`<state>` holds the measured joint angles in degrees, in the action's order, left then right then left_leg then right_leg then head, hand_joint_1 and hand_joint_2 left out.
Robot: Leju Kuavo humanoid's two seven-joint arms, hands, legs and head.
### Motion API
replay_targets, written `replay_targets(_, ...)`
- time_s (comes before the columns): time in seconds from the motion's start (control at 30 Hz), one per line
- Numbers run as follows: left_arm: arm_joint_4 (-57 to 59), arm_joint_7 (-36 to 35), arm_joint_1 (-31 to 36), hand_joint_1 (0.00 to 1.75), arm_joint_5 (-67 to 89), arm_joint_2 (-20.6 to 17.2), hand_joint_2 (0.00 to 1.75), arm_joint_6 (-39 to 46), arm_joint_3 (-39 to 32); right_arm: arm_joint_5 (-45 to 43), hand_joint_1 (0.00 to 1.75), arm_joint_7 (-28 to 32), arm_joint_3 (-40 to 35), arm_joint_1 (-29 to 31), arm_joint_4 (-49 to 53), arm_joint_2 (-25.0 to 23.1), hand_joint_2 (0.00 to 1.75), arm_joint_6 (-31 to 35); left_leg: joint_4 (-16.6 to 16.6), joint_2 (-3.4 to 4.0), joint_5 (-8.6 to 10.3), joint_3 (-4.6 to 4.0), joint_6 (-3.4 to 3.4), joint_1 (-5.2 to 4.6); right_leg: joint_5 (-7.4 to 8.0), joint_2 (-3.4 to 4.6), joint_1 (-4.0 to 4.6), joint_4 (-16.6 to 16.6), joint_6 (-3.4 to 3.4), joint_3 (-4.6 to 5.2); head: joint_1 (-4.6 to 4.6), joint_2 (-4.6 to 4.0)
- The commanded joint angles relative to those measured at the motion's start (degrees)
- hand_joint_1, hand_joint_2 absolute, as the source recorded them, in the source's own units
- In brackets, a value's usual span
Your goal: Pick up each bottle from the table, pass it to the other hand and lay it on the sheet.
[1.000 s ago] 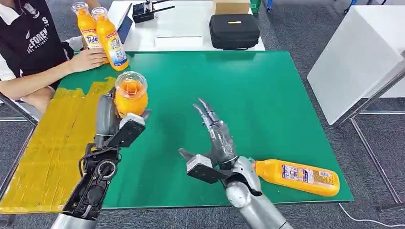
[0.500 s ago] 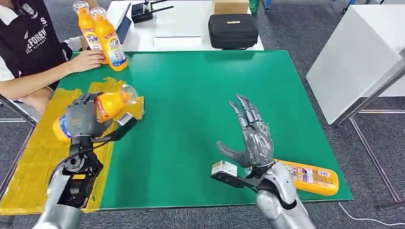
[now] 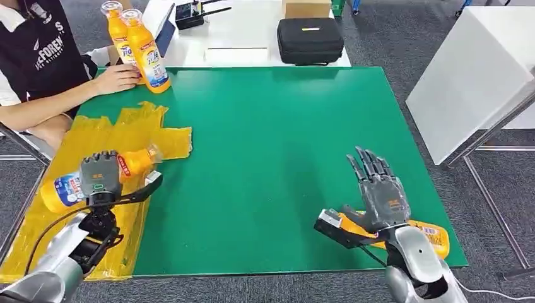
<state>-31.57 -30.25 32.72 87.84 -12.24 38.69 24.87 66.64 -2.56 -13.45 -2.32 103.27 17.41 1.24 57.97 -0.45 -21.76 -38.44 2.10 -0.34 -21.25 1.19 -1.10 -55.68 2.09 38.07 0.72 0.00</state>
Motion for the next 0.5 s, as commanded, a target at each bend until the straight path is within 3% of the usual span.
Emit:
replay_targets(0.03,5.22,9.81,-2.05,0.00,-0.67,3.15,1.75,1.31,-11.01,-3.82,0.00,0.38,8.66,-4.75,2.19,6.79,0.00,-7.17,-0.01,0.03,-0.24,0.47,-0.08,-0.03,-0.21,-0.08,0.00,-0.01,-0.07,-0.46,0.00,0.00)
replay_targets(0.2,4.88,10.62,-2.74,0.00,-0.63,4.09,1.75,1.31,-12.59,-4.98,0.00,0.56,10.24,-4.85,1.67,7.51,0.00,-7.93,-0.03,0.02,-0.20,0.41,-0.05,-0.10,-0.18,-0.07,-0.08,0.02,0.01,-0.38,0.00,0.00)
replay_targets(0.4,-1.97,24.24,-7.42,0.00,-8.99,8.85,1.75,1.31,-27.25,-4.38,0.00,-2.88,16.44,-6.03,0.93,8.21,0.00,-10.59,-0.06,-0.04,-0.20,0.58,-0.04,-0.12,-0.19,-0.13,-0.09,0.04,0.01,-0.54,0.00,0.00)
replay_targets(0.5,-3.28,29.88,-8.79,0.00,-12.22,11.67,1.75,1.31,-31.16,-5.33,0.00,-2.28,18.70,-5.94,-0.46,8.80,0.00,-13.60,-0.07,-0.04,-0.12,0.50,0.03,-0.14,-0.12,-0.10,-0.12,0.06,0.07,-0.48,-0.02,0.00)
